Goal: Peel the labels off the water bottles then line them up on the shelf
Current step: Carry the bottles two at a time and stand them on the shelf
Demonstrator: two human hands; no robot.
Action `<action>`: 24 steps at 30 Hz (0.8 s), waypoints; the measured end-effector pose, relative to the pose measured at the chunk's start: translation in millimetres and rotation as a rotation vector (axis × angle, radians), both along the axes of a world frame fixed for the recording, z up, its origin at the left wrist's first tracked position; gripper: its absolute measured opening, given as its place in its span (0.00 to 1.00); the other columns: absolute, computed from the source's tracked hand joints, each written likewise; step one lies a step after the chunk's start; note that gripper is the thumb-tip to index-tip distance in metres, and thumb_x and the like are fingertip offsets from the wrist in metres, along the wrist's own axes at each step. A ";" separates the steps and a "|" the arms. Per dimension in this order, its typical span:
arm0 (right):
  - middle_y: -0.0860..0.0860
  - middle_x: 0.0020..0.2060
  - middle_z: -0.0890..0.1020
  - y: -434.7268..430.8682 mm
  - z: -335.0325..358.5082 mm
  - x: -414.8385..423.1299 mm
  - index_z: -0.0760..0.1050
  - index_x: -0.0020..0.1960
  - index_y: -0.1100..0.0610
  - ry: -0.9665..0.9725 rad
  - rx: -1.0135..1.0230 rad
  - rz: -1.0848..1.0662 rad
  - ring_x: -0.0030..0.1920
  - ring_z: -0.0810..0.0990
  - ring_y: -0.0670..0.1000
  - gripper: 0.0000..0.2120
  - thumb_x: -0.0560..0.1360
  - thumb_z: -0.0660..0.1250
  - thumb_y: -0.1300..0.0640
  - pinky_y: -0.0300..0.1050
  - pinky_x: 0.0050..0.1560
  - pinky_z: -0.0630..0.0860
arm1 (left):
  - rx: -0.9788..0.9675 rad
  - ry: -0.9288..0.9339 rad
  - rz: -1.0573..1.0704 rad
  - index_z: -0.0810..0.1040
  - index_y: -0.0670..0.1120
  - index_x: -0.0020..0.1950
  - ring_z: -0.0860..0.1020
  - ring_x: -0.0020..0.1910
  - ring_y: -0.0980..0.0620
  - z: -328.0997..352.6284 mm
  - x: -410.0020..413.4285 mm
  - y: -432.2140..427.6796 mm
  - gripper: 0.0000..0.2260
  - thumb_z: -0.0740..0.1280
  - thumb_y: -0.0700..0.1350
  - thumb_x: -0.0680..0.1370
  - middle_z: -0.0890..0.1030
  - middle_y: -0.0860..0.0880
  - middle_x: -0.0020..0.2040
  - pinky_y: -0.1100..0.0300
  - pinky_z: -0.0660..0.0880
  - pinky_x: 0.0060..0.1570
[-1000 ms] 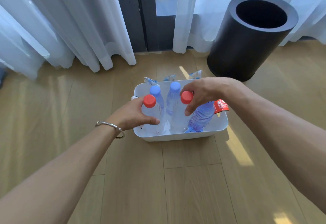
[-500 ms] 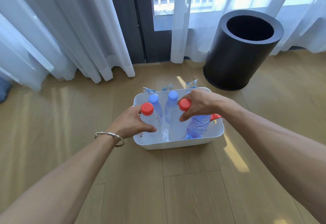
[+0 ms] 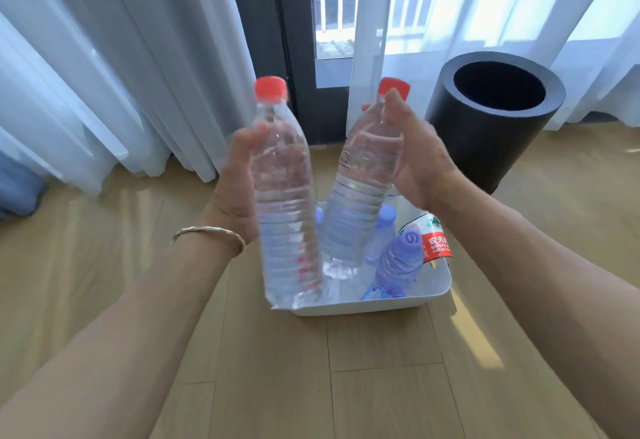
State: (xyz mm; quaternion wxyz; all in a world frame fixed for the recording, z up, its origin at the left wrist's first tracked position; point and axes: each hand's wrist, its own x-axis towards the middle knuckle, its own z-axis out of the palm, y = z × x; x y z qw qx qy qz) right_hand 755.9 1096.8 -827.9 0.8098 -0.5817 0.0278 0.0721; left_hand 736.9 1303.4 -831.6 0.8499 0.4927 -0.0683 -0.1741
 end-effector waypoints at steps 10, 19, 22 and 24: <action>0.55 0.41 0.83 30.3 -10.5 0.8 0.81 0.40 0.55 0.141 -0.213 -0.190 0.45 0.83 0.58 0.23 0.66 0.68 0.34 0.62 0.57 0.77 | -0.234 0.290 -0.309 0.74 0.46 0.47 0.77 0.47 0.47 -32.9 -26.3 -16.1 0.17 0.57 0.59 0.76 0.79 0.46 0.46 0.49 0.72 0.55; 0.52 0.34 0.77 23.6 -21.0 3.9 0.74 0.39 0.58 0.277 0.063 0.022 0.35 0.76 0.51 0.16 0.75 0.61 0.46 0.45 0.42 0.76 | -0.272 0.326 -0.161 0.72 0.45 0.48 0.75 0.46 0.46 -44.6 -28.2 -17.9 0.17 0.55 0.59 0.78 0.73 0.46 0.46 0.48 0.75 0.51; 0.53 0.33 0.75 21.8 -29.7 6.9 0.72 0.36 0.57 0.213 0.069 -0.032 0.35 0.75 0.52 0.11 0.72 0.62 0.51 0.47 0.39 0.75 | -0.327 0.363 -0.156 0.73 0.43 0.50 0.77 0.47 0.45 -47.9 -25.3 -18.5 0.19 0.53 0.58 0.80 0.75 0.44 0.47 0.47 0.75 0.53; 0.54 0.42 0.82 24.2 -34.2 9.5 0.79 0.43 0.58 0.223 -0.112 -0.061 0.44 0.81 0.55 0.21 0.66 0.68 0.39 0.53 0.50 0.79 | -0.374 0.358 -0.172 0.76 0.40 0.50 0.80 0.48 0.43 -46.4 -24.6 -20.7 0.25 0.48 0.58 0.81 0.81 0.41 0.47 0.47 0.75 0.54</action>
